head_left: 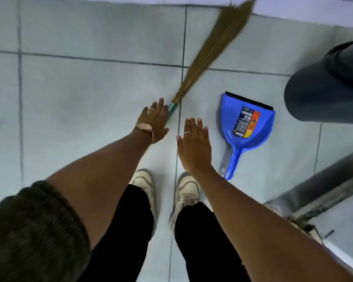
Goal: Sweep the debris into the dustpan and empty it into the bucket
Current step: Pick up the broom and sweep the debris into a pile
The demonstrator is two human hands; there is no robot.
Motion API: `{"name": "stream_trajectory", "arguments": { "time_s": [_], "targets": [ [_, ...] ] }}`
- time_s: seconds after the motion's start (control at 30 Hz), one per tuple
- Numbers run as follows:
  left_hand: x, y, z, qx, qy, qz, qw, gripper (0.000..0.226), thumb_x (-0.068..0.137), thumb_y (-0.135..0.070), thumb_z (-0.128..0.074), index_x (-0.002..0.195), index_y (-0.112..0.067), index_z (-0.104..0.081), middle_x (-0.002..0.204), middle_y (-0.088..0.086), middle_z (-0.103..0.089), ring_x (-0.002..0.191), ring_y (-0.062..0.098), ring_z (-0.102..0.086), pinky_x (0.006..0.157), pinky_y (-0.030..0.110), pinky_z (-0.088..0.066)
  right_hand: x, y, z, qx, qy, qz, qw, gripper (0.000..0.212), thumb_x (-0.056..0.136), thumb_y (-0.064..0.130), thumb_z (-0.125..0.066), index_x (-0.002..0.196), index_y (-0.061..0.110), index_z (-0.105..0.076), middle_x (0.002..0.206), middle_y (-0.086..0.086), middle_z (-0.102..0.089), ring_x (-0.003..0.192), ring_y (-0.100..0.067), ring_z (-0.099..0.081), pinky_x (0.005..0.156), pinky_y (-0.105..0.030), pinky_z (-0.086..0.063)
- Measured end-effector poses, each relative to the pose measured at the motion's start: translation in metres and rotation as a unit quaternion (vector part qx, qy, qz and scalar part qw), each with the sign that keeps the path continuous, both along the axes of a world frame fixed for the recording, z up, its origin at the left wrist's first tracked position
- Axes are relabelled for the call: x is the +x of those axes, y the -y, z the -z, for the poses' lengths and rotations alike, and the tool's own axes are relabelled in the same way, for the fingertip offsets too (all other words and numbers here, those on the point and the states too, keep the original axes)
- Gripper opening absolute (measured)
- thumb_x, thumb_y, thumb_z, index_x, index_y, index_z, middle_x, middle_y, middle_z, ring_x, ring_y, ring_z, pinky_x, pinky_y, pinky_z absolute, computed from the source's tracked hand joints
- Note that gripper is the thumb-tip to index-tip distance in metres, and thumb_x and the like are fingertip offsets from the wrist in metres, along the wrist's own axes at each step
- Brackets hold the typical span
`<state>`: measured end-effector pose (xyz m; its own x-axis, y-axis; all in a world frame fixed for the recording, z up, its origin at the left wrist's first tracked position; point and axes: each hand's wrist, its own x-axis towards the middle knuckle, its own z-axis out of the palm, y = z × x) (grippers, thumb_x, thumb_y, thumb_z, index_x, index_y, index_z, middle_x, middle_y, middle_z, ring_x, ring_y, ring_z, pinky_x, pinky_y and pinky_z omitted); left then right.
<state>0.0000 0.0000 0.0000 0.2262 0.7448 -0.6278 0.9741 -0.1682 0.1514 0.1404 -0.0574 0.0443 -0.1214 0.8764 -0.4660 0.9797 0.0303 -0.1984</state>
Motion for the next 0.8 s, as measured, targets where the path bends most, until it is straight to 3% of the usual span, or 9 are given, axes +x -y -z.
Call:
{"name": "stream_trajectory", "arguments": {
  "time_s": [0.13,0.23,0.33,0.47,0.6,0.67,0.8],
  "targets": [
    [0.014,-0.010,0.075,0.026,0.010,-0.037,0.999,0.079,0.088,-0.039,-0.056,0.147,-0.004,-0.018,0.147,0.020,-0.031,0.129,0.040,-0.039,0.096,0.051,-0.042,0.008,0.005,0.076,-0.055,0.012,-0.003,0.998,0.059,0.101,0.031,-0.031,0.151,0.005,-0.016,0.160,-0.014,-0.018,0.150,-0.030,-0.011,0.124,-0.044,-0.013],
    [0.027,-0.018,0.103,-0.003,0.041,-0.161,0.986,0.063,0.090,-0.034,-0.055,0.140,-0.008,-0.027,0.135,0.020,-0.042,0.118,0.041,-0.048,0.088,0.051,-0.045,0.006,-0.003,0.113,-0.052,0.017,-0.010,0.998,0.058,0.101,0.031,-0.030,0.152,0.006,-0.015,0.161,-0.013,-0.015,0.150,-0.029,-0.008,0.124,-0.044,-0.011],
    [0.025,-0.021,0.107,0.000,0.053,-0.225,0.973,0.040,0.095,-0.015,-0.038,0.134,-0.007,-0.032,0.129,0.022,-0.047,0.114,0.044,-0.052,0.088,0.053,-0.044,-0.002,-0.012,0.117,-0.030,0.019,-0.015,0.999,0.060,0.099,0.028,-0.034,0.152,0.006,-0.016,0.161,-0.012,-0.014,0.150,-0.030,-0.008,0.123,-0.046,-0.013],
    [-0.003,0.001,0.073,-0.044,0.101,-0.312,0.944,0.046,0.094,-0.024,-0.040,0.137,-0.010,-0.032,0.126,0.022,-0.054,0.110,0.042,-0.057,0.089,0.047,-0.045,-0.018,-0.021,0.071,-0.009,0.025,-0.029,0.999,0.065,0.093,0.024,-0.044,0.151,0.006,-0.021,0.161,-0.010,-0.019,0.150,-0.031,-0.013,0.121,-0.046,-0.017],
    [-0.039,0.060,0.020,-0.068,0.112,-0.418,0.899,0.045,0.094,-0.030,-0.042,0.133,-0.009,-0.036,0.121,0.022,-0.058,0.107,0.041,-0.059,0.087,0.045,-0.048,-0.044,-0.008,0.009,-0.012,0.050,-0.057,0.997,0.075,0.065,0.023,-0.075,0.134,0.002,-0.054,0.140,-0.014,-0.055,0.132,-0.032,-0.049,0.105,-0.049,-0.045],
    [-0.063,0.089,-0.015,-0.058,0.095,-0.463,0.880,0.039,0.095,-0.031,-0.041,0.126,-0.007,-0.039,0.117,0.022,-0.060,0.105,0.041,-0.059,0.086,0.045,-0.048,-0.071,0.002,-0.026,-0.034,0.048,-0.085,0.995,0.078,0.053,0.024,-0.081,0.125,0.002,-0.062,0.130,-0.014,-0.064,0.123,-0.032,-0.059,0.098,-0.049,-0.051],
    [-0.118,0.142,-0.068,-0.088,0.036,-0.554,0.827,0.047,0.098,-0.045,-0.030,0.129,-0.011,-0.035,0.118,0.019,-0.058,0.108,0.038,-0.058,0.084,0.042,-0.047,-0.140,0.029,-0.075,-0.038,0.048,-0.165,0.984,0.077,0.051,0.028,-0.083,0.121,0.001,-0.066,0.126,-0.014,-0.067,0.119,-0.032,-0.062,0.093,-0.048,-0.054]
  ]
}}
